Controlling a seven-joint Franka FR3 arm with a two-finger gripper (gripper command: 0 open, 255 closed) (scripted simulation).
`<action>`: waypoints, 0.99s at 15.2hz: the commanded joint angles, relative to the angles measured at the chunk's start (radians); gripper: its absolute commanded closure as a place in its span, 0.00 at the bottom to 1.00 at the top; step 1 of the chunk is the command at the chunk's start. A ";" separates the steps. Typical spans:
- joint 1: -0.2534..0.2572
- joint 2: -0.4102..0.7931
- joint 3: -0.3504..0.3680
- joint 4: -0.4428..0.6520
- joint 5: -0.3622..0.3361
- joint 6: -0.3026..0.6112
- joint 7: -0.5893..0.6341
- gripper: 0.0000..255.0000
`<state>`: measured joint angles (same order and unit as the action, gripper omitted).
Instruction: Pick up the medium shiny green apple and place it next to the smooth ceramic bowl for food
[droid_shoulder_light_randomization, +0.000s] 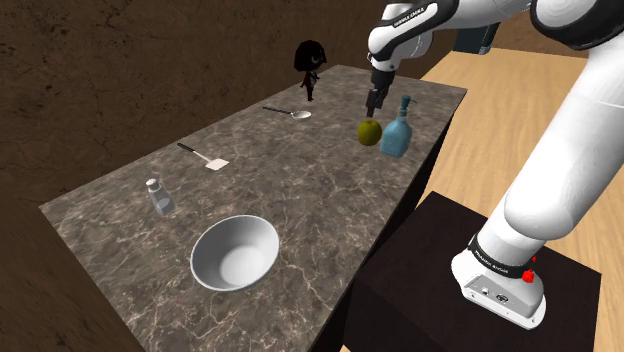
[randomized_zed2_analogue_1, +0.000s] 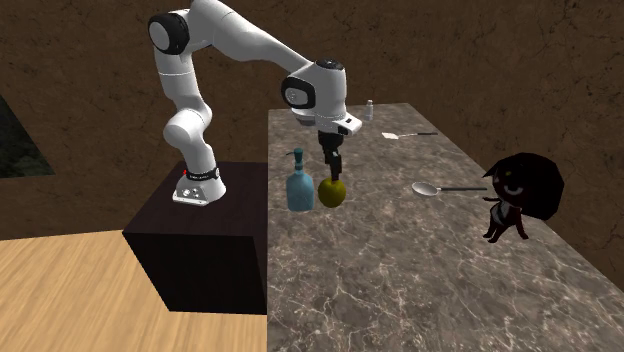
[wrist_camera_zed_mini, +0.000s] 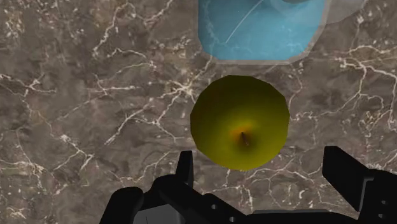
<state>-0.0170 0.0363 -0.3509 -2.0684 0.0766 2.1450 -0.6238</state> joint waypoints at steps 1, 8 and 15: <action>0.000 0.013 0.000 -0.012 0.007 0.025 -0.006 0.00; 0.000 0.030 0.001 -0.028 0.016 0.057 -0.012 0.00; 0.000 0.030 0.001 -0.028 0.016 0.057 -0.012 1.00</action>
<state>-0.0175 0.0667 -0.3495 -2.0963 0.0928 2.2016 -0.6356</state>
